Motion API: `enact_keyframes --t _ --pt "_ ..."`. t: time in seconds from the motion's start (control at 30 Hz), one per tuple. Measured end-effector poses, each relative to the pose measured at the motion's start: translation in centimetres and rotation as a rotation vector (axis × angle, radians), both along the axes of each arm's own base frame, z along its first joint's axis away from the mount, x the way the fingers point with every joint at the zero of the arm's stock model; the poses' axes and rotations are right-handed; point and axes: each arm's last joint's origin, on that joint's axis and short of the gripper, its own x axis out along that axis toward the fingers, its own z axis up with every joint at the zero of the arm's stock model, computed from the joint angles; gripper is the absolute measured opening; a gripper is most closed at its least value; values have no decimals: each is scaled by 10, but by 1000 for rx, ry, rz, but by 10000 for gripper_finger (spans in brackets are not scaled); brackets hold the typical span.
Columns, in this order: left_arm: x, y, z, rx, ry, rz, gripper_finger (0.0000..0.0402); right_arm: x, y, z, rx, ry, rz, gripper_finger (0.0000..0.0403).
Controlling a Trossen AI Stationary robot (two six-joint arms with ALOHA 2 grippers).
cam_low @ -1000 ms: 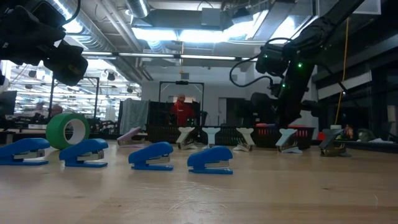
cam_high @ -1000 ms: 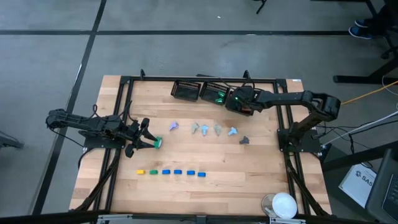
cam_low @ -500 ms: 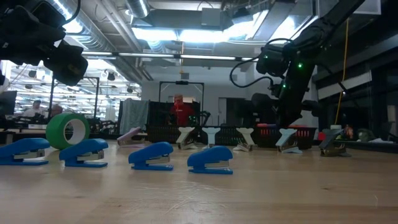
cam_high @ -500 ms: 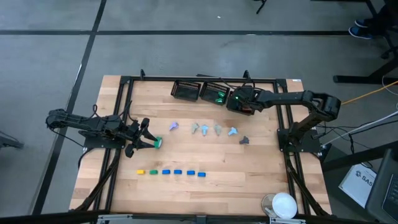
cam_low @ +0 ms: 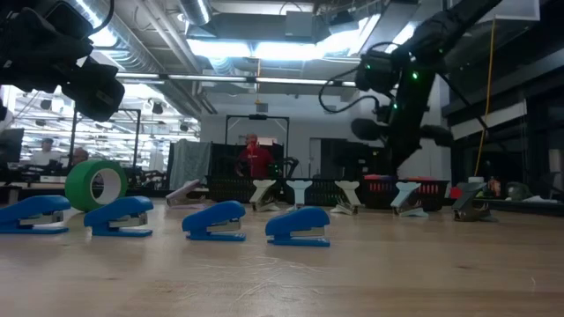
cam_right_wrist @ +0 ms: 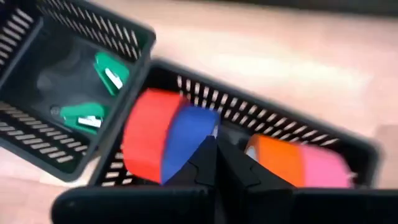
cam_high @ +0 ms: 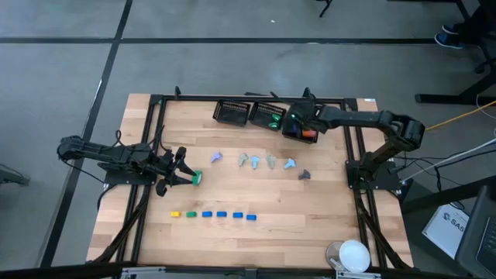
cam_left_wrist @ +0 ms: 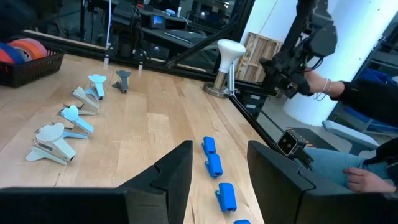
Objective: Pick and place Stapler, Stapler remover, tape
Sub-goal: Adjust the blue tape in the right black bin, then put the blue stapler into the middle black bin
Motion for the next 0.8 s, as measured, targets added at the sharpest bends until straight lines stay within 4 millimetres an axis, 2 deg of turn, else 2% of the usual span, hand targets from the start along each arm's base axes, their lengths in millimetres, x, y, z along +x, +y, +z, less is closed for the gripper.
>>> enact_keyframes --t 0.3,0.43,0.63,0.8 --pt "0 0 0 0 0 0 150 10 -6 51 -35 69 33 7" --pt "0 0 0 0 -1 0 150 20 1 67 -57 57 95 7" --pt "0 0 0 0 0 0 150 35 22 82 -82 33 221 7" --pt "0 0 0 0 -1 0 150 48 52 87 -95 11 342 7"
